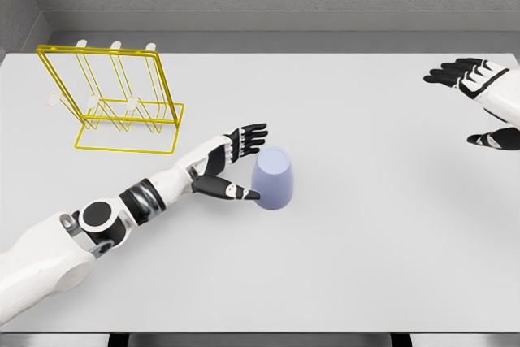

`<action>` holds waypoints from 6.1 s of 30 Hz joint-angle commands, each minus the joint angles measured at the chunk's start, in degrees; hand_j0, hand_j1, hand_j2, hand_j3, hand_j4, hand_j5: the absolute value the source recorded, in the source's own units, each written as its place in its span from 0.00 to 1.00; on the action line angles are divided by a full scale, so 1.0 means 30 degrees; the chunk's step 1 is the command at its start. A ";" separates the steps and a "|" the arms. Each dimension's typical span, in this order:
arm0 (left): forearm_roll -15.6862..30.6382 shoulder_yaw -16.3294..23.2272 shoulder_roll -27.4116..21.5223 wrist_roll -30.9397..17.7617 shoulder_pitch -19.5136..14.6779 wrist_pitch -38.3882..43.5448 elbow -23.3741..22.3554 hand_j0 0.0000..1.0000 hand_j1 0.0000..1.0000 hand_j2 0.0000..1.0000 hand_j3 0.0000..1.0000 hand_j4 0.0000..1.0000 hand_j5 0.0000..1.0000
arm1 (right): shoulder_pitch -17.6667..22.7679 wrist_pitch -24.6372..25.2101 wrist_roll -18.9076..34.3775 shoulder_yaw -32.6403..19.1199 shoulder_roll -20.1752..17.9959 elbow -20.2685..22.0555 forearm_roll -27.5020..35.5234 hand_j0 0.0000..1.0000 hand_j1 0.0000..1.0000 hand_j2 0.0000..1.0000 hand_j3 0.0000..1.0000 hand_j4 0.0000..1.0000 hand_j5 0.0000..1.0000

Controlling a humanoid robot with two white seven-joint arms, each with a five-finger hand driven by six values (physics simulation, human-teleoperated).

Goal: Place the cup on the cup holder with both arms

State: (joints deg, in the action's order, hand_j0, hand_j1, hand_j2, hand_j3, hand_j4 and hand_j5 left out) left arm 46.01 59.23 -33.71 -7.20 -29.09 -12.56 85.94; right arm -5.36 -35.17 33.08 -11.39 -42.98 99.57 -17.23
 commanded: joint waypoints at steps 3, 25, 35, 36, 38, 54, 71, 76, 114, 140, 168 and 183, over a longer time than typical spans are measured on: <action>-0.0159 0.0003 0.0134 -0.0002 0.0029 -0.0003 0.0063 1.00 1.00 1.00 1.00 1.00 1.00 | 0.0088 0.0056 -0.0011 0.0016 -0.0029 -0.0025 0.0088 1.00 1.00 1.00 1.00 1.00 1.00; -0.0423 0.0354 0.0895 0.0027 -0.0117 0.0407 -0.0024 1.00 1.00 1.00 1.00 1.00 1.00 | 0.0117 0.0056 -0.0011 0.0162 0.0030 0.0209 0.0146 1.00 1.00 1.00 1.00 1.00 1.00; -0.0394 0.0384 0.1393 0.0057 -0.0117 0.0436 -0.0669 1.00 1.00 1.00 1.00 1.00 1.00 | 0.0117 0.0056 -0.0040 0.0162 0.0030 0.0180 0.0146 1.00 1.00 1.00 1.00 1.00 1.00; -0.0394 0.0384 0.1393 0.0056 -0.0117 0.0407 -0.0698 1.00 1.00 1.00 1.00 1.00 1.00 | 0.0117 0.0056 -0.0040 0.0162 0.0030 0.0180 0.0146 1.00 1.00 1.00 1.00 1.00 1.00; -0.0394 0.0384 0.1393 0.0086 -0.0117 0.0436 -0.0698 1.00 1.00 1.00 1.00 1.00 1.00 | 0.0117 0.0056 -0.0040 0.0162 0.0030 0.0180 0.0146 1.00 1.00 1.00 1.00 1.00 1.00; -0.0247 0.0354 0.1569 0.0173 -0.0029 -0.0413 -0.0669 0.59 0.59 0.59 0.59 0.59 0.59 | 0.0117 0.0056 -0.0011 0.0162 0.0030 0.0151 0.0146 1.00 1.00 1.00 1.00 1.00 1.00; 0.0016 -0.0407 0.0251 0.0203 -0.0088 -0.0443 0.2055 0.61 0.61 0.61 0.61 0.61 0.61 | 0.0117 0.0056 -0.0011 0.0162 0.0030 0.0180 0.0146 1.00 1.00 1.00 1.00 1.00 1.00; 0.0075 -0.1169 -0.1330 0.0232 0.0000 -0.0443 0.3813 0.61 0.61 0.61 0.61 0.61 0.61 | 0.0117 0.0056 -0.0011 0.0162 0.0030 0.0180 0.0146 1.00 1.00 1.00 1.00 1.00 1.00; 0.3415 -0.3542 -0.6722 0.0232 -0.0469 -0.1849 0.4898 0.62 0.62 0.62 0.62 0.62 0.62 | 0.0117 0.0056 -0.0011 0.0162 0.0030 0.0209 0.0146 1.00 1.00 1.00 1.00 1.00 1.00; 0.4089 -0.4070 -0.6722 0.0232 -0.0761 -0.1878 0.3052 0.63 0.63 0.63 0.63 0.63 0.63 | 0.0117 0.0056 -0.0011 0.0162 0.0030 0.0209 0.0146 1.00 1.00 1.00 1.00 1.00 1.00; 0.4411 -0.4070 -0.6839 0.0232 -0.0996 -0.2288 0.1938 0.63 0.63 0.63 0.63 0.63 0.63 | 0.0088 0.0056 -0.0040 0.0133 0.0411 0.0239 0.0176 1.00 1.00 1.00 1.00 1.00 1.00; 0.4499 -0.4070 -0.6839 0.0232 -0.0996 -0.2288 0.1529 0.64 0.64 0.64 0.64 0.64 0.64 | 0.0117 0.0056 -0.0040 0.0133 0.0411 0.0268 0.0176 1.00 1.00 1.00 1.00 1.00 1.00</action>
State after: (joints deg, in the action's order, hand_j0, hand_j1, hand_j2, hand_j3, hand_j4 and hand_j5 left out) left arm 59.34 47.09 -54.17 -6.50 -32.08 -19.42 90.87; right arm -5.01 -35.17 33.00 -11.06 -41.70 100.33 -17.08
